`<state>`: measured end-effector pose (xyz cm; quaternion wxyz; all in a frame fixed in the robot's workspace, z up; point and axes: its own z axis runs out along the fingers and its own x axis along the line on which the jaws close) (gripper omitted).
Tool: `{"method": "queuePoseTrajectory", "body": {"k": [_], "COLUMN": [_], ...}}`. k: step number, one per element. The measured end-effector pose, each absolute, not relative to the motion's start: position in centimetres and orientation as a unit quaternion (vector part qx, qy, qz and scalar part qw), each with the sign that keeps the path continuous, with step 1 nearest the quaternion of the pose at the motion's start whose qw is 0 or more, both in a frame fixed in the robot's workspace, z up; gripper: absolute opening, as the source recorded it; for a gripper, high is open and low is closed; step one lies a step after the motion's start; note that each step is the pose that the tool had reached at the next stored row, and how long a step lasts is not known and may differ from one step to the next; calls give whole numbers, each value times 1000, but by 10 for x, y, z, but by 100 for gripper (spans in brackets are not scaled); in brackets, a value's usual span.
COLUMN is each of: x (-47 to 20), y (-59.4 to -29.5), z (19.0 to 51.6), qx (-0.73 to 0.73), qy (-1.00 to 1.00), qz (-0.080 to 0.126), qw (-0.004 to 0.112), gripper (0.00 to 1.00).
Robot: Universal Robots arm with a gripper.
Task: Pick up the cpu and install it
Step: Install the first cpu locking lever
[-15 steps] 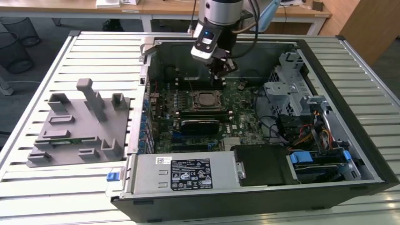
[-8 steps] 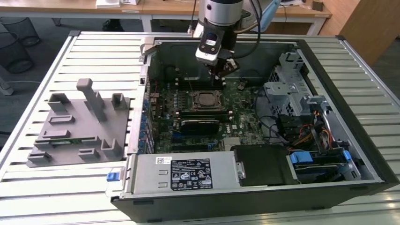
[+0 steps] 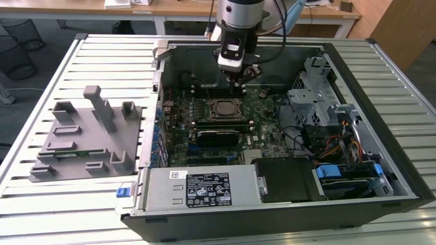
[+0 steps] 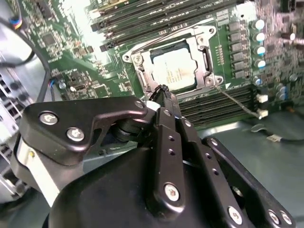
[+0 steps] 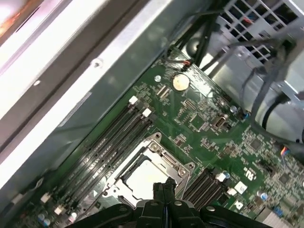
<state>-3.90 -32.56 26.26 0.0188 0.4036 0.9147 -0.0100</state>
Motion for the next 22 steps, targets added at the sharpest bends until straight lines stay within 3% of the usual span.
{"method": "queuePoseTrajectory", "body": {"k": [22], "x": [-39], "y": [-326], "z": [261], "qx": [213], "qy": [977], "qz": [-6], "qw": [20], "gripper": [11]}}
